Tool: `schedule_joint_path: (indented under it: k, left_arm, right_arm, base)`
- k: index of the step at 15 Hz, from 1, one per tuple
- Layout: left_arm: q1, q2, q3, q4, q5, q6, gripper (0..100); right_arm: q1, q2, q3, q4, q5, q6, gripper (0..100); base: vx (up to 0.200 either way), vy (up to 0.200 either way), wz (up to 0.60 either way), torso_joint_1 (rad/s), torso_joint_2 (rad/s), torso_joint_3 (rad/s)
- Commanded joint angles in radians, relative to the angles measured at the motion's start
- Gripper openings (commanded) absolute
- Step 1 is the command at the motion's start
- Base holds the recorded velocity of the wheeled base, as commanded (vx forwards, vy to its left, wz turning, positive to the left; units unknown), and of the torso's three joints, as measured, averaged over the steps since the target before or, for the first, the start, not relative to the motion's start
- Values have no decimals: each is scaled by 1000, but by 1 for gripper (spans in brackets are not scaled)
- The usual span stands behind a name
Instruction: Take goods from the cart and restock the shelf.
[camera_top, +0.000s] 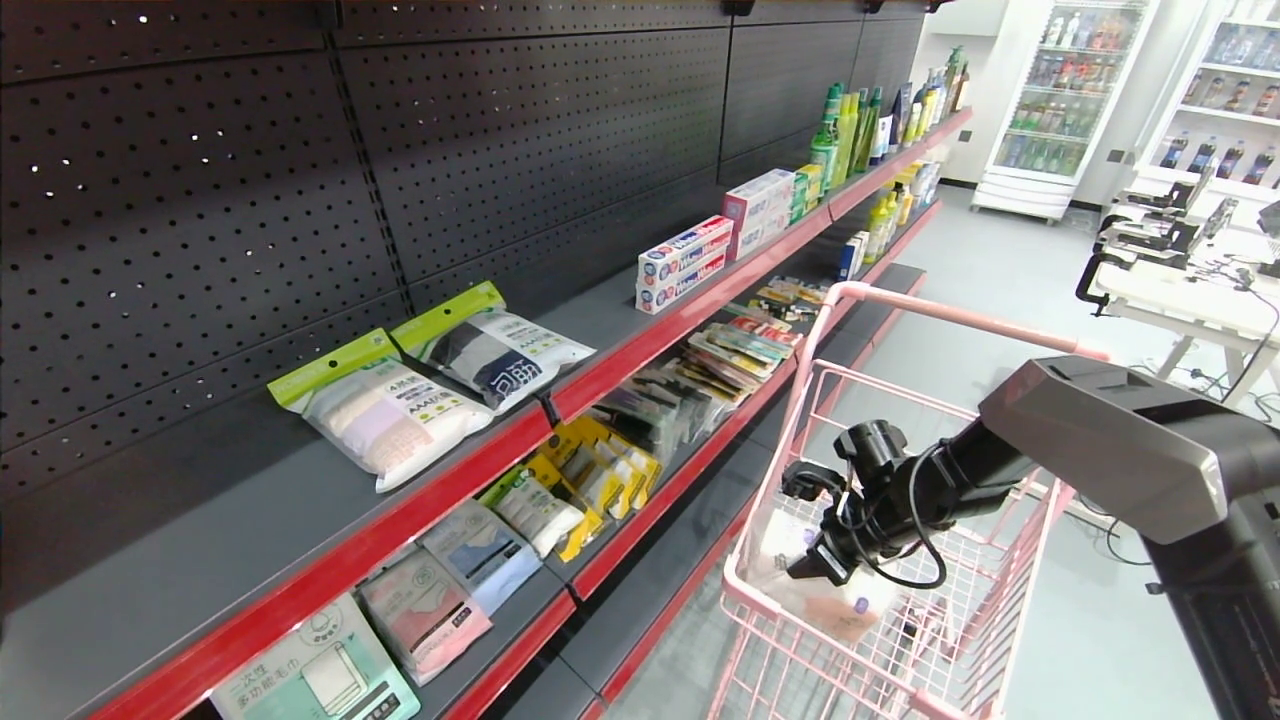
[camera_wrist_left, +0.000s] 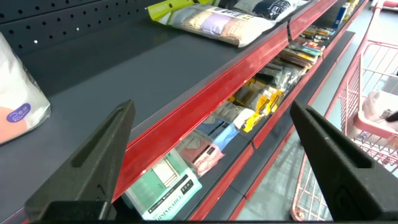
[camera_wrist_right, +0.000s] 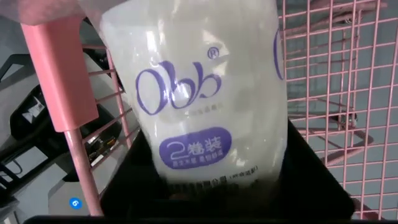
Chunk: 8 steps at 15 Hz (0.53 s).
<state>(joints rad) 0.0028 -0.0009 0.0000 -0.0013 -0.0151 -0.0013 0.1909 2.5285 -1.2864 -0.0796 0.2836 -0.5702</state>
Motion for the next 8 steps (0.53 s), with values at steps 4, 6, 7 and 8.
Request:
schedule_joint_path:
  k: [4,6,7,8]
  left_arm:
    - [0,1,0,0,0,0,100]
    - [0,1,0,0,0,0,100]
    - [0,1,0,0,0,0,100]
    - [0,1,0,0,0,1,100]
  right_arm:
    - [-8,-17,36,4,-49,15,0]
    - [-30,-71,59,6,-64,50,0]
    - [-41,-94,61,6,-67,62,0]
    - [-48,-120,67,6,-69,76,0]
  base:
    - [0,0,0,0,0,0]
    - [0,0,0,0,0,0]
    - [0,0,0,0,0,0]
    - [0,0,0,0,0,0]
